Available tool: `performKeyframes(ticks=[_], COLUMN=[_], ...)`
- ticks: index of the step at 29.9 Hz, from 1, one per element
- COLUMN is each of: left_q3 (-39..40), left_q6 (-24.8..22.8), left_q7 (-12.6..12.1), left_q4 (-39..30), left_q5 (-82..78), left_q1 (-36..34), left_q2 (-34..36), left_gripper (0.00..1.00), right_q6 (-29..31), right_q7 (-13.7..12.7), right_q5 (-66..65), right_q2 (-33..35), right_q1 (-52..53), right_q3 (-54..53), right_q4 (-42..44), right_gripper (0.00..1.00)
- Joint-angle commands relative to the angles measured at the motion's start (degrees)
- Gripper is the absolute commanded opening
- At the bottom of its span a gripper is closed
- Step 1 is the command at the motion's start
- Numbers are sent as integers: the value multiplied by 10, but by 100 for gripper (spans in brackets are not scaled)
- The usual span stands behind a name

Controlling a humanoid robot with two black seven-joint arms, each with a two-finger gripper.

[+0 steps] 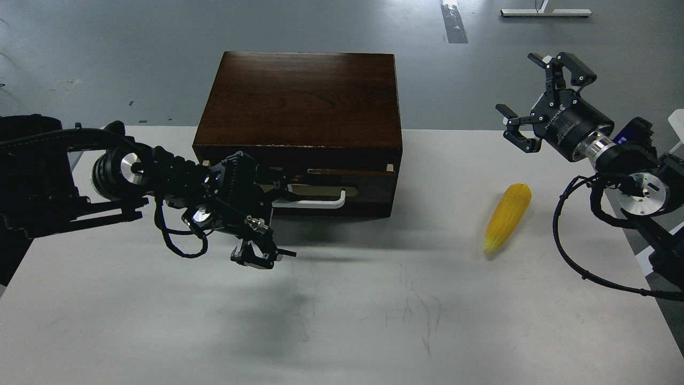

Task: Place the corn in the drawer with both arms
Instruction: 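Pull the drawer open toward the robot with the left gripper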

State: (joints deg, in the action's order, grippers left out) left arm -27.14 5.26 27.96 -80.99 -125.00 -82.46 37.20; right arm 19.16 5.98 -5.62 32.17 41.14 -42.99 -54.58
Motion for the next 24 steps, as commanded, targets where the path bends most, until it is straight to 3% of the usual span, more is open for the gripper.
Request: performKeyframes(ticks=[1,24], left_q3=[0,0], left_q6=[-1,-24], left_q7=[0,0], left_q4=[-17,-127], left_q5=[0,0], left_q1=[0,5], left_q2=[17,102], left_gripper=[98,98], right_q6=[0,1], right_q7=[0,-1], right_q5=[0,0], right_q2=[0,2], right_q1=[0,1], right_q3=[0,6], right_q4=[0,-2], right_gripper=[100,100])
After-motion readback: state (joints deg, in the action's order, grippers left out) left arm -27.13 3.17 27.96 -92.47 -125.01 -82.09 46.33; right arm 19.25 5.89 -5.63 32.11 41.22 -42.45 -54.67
